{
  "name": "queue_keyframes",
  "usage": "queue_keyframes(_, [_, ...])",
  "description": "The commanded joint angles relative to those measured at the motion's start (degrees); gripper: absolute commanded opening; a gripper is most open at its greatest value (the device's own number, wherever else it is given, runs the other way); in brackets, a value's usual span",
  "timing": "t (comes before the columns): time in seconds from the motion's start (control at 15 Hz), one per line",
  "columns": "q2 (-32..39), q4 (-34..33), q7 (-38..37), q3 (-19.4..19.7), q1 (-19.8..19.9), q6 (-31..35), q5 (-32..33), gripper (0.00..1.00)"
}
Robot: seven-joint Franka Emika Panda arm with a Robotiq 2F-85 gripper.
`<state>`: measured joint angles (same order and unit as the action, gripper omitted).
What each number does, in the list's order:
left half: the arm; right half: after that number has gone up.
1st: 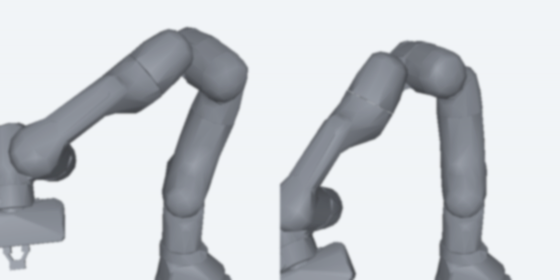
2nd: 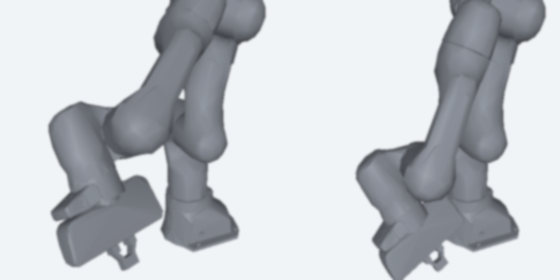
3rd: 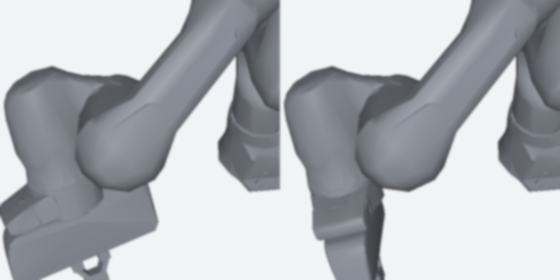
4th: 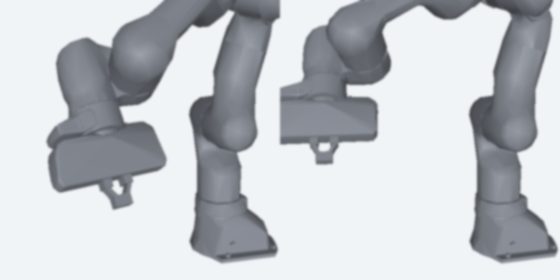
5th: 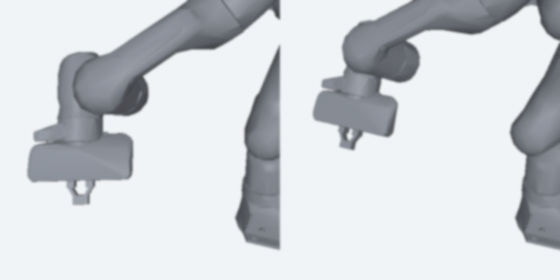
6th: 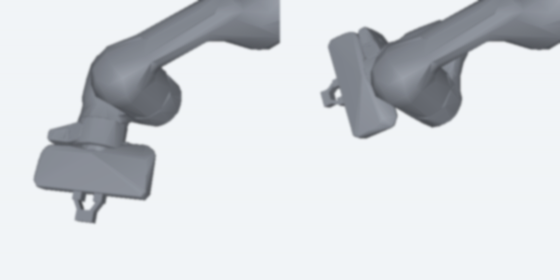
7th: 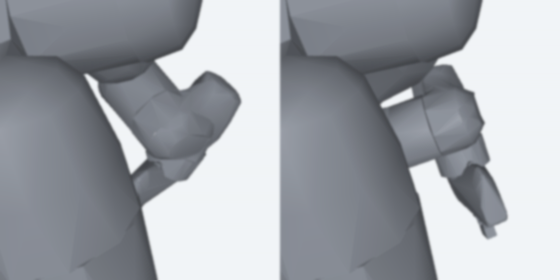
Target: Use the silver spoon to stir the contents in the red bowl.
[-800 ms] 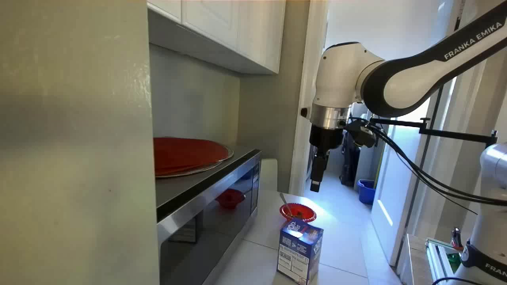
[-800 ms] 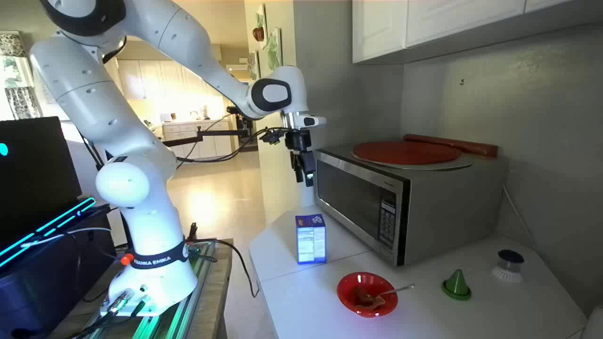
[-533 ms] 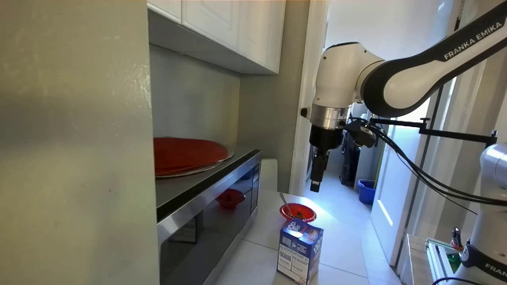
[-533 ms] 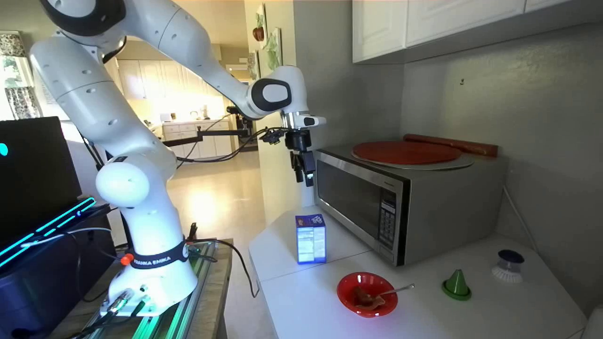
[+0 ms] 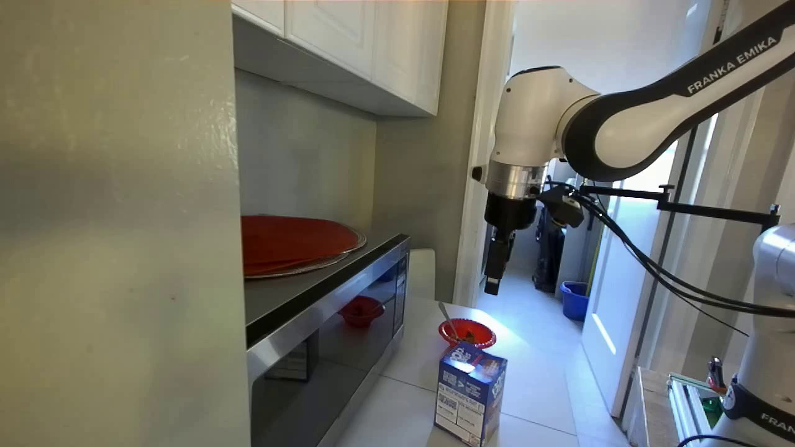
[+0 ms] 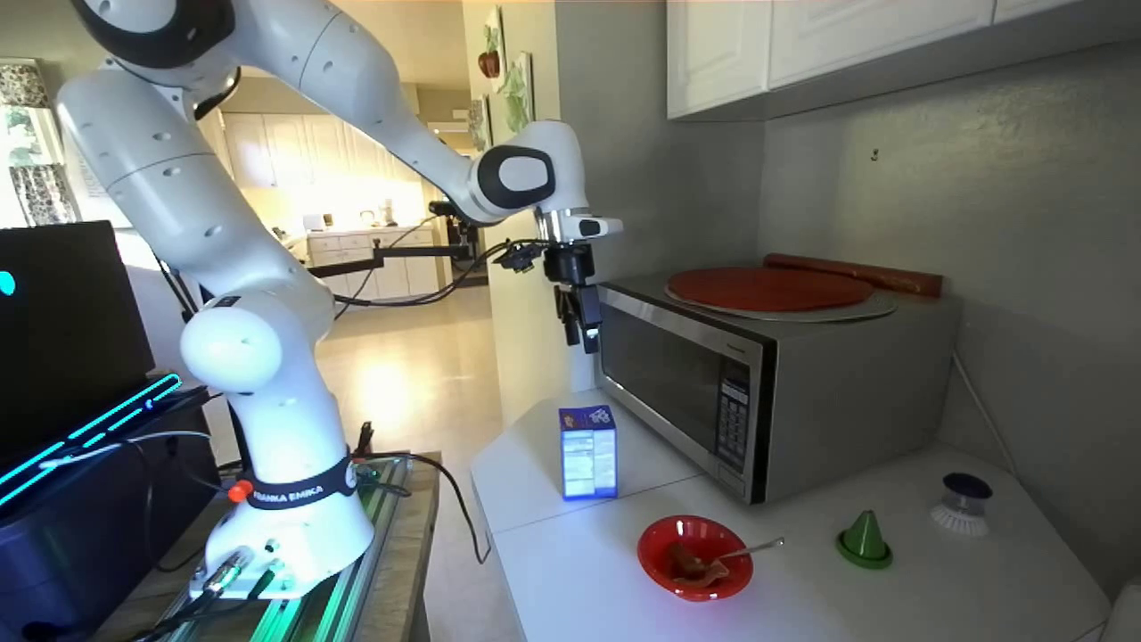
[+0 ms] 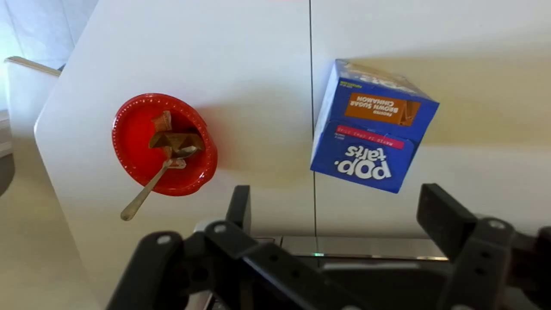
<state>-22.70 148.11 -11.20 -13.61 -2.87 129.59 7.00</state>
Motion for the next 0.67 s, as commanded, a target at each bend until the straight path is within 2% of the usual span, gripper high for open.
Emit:
queue_keyframes(0.0, [-0.4,-0.9,1.5,4.8,3.1,1.9,4.1,1.0])
queue_keyframes(0.2, [-0.8,-0.6,-0.3,9.0,7.2,7.0,5.8,1.0])
queue_keyframes(0.27, [-0.5,-0.6,-2.9,9.4,9.5,8.8,7.2,1.0])
queue_keyframes(0.4, [1.2,0.0,-4.3,11.2,13.3,16.3,9.7,1.0])
queue_keyframes(0.6, [5.3,0.4,-12.4,10.5,21.1,25.3,16.1,1.0])
